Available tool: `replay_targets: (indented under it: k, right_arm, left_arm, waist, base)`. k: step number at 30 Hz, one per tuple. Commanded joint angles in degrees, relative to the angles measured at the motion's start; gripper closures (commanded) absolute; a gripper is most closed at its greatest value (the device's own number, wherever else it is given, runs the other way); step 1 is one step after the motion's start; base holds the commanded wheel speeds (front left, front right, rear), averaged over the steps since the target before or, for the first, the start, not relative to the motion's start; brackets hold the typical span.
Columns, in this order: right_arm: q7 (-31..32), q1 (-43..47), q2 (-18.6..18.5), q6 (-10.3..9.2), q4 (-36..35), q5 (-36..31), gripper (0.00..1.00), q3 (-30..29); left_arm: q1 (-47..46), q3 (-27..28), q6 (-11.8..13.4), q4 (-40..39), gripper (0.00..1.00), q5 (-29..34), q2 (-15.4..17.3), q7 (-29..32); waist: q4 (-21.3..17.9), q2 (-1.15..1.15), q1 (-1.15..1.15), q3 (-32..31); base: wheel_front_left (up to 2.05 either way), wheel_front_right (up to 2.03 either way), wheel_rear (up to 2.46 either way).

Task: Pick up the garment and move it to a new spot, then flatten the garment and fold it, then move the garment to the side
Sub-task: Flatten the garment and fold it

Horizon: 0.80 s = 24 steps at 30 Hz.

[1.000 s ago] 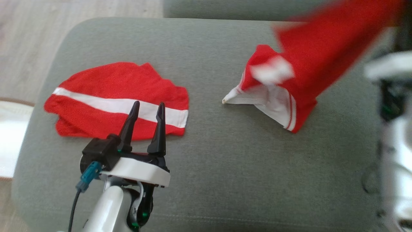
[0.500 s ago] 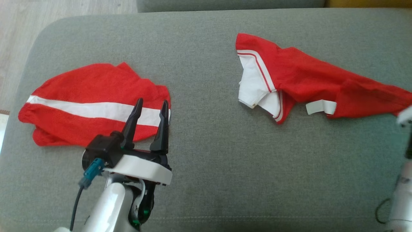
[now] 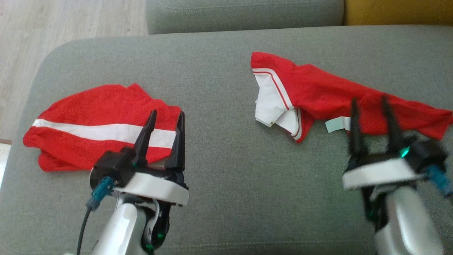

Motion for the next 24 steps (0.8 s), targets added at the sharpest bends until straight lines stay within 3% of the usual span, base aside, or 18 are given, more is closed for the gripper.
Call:
replay_targets:
  k: [1, 11, 24]
  right_arm:
    - [-0.7, 0.1, -0.1, 0.43, -2.7, 0.2, 0.00, 3.0]
    - [-1.1, 4.9, -0.1, 0.43, -4.3, 0.4, 0.00, 6.9]
    - [5.6, -2.0, -0.1, 0.43, 2.1, -8.3, 0.00, 11.1]
  left_arm:
    - [-0.9, 1.7, 0.3, -2.2, 0.00, -0.3, 0.2, -0.7]
    - [-0.2, 1.2, 0.2, -2.4, 0.00, -0.8, 0.2, -0.7]
    - [-2.0, -0.4, 0.1, -2.1, 0.00, -1.6, 0.2, -0.7]
  waist:
    - [0.0, 0.00, 0.00, -0.4]
    - [1.3, 0.00, 0.00, -0.1]
    - [6.4, 0.00, 0.00, 4.4]
  base:
    - [0.00, 0.00, 0.00]
    - [0.00, 0.00, 0.00]
    - [0.00, 0.00, 0.00]
